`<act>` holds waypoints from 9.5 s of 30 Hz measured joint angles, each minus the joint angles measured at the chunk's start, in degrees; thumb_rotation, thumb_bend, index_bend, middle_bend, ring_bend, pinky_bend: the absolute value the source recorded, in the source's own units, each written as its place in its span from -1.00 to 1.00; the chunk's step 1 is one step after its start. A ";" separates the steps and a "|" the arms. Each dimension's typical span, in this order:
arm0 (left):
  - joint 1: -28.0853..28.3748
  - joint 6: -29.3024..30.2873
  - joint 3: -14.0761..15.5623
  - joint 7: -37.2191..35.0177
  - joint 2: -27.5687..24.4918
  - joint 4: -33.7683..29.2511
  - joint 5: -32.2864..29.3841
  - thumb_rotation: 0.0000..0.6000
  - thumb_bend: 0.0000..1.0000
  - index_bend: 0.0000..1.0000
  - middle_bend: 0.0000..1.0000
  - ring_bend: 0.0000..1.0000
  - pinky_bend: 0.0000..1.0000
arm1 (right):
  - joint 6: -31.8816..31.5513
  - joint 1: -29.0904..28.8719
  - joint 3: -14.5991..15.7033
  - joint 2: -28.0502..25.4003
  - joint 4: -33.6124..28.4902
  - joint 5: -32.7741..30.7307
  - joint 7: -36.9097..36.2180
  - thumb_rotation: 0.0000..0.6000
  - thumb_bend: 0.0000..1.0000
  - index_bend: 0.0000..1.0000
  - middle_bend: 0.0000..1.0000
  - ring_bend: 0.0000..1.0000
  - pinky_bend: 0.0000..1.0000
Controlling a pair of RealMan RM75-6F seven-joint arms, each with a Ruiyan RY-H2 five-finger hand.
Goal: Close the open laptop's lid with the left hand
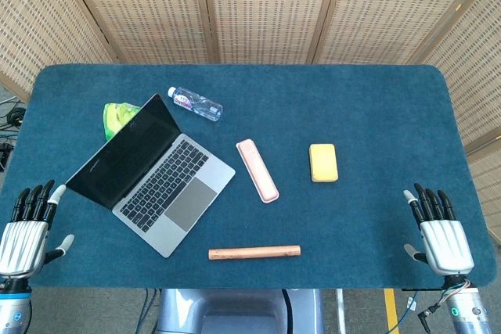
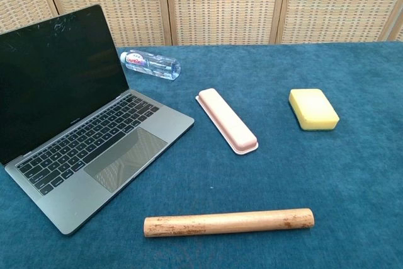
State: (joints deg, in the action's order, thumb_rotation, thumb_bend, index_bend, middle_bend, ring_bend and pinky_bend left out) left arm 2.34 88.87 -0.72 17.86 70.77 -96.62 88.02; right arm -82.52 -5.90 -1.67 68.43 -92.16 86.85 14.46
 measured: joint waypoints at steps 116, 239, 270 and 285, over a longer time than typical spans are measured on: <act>3.42 -5.79 0.85 -44.88 5.31 17.51 0.90 1.00 0.73 -0.85 -1.00 -1.00 -1.00 | 0.27 -0.13 0.52 -0.76 -0.17 1.45 -3.15 1.00 -0.79 -1.00 -1.00 -1.00 -1.00; 14.27 -21.15 4.34 -31.93 11.04 10.19 1.10 1.00 1.00 -0.49 -1.00 -0.96 -1.00 | -0.70 0.19 0.03 -1.09 0.57 1.55 -5.52 1.00 -0.79 -1.00 -1.00 -1.00 -1.00; 16.18 -26.45 4.70 -28.64 13.30 10.93 -2.53 1.00 1.00 -0.49 -1.00 -0.96 -1.00 | -0.25 0.12 -0.27 -1.28 0.66 0.68 -5.98 1.00 -0.79 -1.00 -1.00 -1.00 -1.00; 16.53 -27.80 4.95 -27.45 14.32 11.59 -3.79 1.00 1.00 -0.49 -1.00 -0.96 -1.00 | -0.51 0.19 -0.33 -1.45 0.61 0.77 -6.28 1.00 -0.79 -1.00 -1.00 -1.00 -1.00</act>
State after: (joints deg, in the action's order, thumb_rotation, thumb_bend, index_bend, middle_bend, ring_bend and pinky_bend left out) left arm 18.87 61.07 4.23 -9.60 85.10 -85.03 84.23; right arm -83.03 -5.71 -1.99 66.98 -91.55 87.62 8.19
